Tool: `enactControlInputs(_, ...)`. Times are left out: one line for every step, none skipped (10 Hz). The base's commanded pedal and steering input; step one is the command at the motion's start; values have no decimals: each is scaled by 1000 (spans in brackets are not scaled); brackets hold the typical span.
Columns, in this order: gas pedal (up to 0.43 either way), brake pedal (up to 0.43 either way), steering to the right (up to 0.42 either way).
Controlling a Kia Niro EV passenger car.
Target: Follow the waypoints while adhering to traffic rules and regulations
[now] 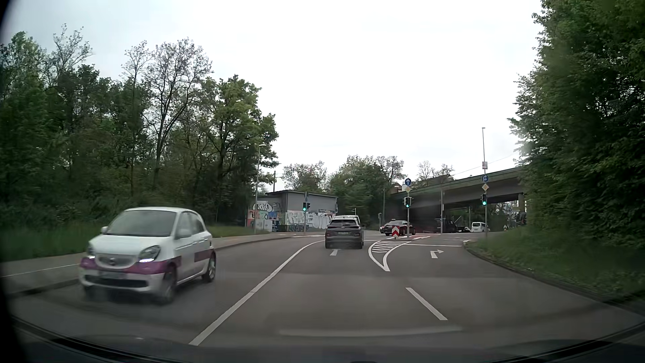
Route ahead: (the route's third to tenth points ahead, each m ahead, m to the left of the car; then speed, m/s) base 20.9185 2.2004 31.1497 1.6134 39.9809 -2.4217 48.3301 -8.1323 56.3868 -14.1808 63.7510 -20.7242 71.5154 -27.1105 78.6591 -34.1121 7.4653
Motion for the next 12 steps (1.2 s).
enactControlInputs(240, 0, -2)
enactControlInputs(228, 0, 0)
enactControlInputs(220, 0, 0)
enactControlInputs(220, 0, 0)
enactControlInputs(220, 0, 1)
enactControlInputs(220, 0, 4)
enactControlInputs(220, 0, 7)
enactControlInputs(220, 0, 7)
enactControlInputs(220, 0, 7)
enactControlInputs(220, 0, 8)
enactControlInputs(220, 0, 8)
enactControlInputs(220, 0, 7)
